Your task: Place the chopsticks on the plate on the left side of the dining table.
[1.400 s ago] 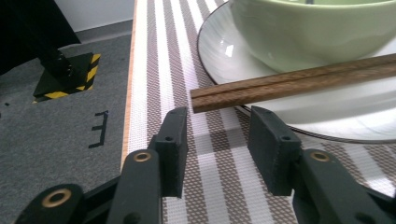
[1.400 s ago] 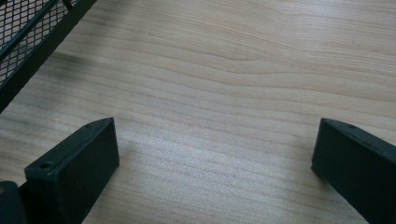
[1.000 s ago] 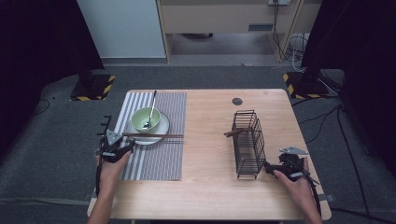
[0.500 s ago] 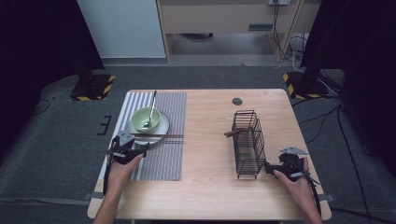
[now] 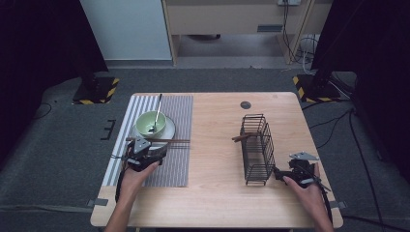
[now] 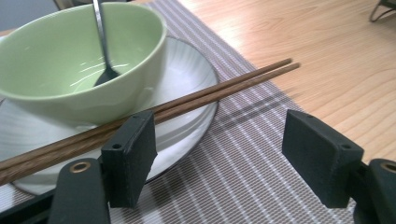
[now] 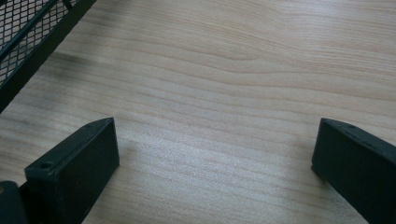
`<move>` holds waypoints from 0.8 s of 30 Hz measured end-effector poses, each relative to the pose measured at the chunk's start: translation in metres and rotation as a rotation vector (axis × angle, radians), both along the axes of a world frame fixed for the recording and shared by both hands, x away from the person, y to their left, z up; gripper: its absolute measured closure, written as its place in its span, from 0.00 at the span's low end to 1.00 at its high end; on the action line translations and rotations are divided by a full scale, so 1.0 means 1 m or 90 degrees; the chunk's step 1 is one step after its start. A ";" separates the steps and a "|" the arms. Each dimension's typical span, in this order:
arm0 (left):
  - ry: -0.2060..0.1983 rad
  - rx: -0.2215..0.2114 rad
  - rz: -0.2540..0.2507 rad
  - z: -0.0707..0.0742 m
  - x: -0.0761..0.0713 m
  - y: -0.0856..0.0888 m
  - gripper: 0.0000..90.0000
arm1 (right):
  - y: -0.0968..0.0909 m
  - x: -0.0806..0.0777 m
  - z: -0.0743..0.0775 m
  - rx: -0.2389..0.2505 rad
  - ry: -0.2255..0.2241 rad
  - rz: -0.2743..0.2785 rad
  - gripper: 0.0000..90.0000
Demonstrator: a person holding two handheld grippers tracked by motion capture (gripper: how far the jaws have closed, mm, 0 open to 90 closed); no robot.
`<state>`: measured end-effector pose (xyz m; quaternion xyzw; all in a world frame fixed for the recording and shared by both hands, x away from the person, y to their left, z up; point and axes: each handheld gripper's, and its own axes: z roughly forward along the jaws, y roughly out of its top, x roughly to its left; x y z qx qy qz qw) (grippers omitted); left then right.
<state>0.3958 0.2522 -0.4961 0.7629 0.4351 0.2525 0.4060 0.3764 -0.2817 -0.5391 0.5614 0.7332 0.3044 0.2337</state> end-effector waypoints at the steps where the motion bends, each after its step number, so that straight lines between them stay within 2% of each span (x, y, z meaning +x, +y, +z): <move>1: 0.001 -0.001 -0.004 0.000 0.000 -0.002 0.28 | 0.000 0.000 0.000 -0.001 0.000 0.000 0.01; 17: 0.015 -0.006 -0.070 0.000 -0.009 -0.031 0.23 | 0.000 0.000 0.000 0.000 0.000 0.000 0.01; 24: 0.023 0.005 -0.097 -0.004 -0.015 -0.045 0.22 | 0.000 0.000 0.000 0.000 0.000 0.001 0.01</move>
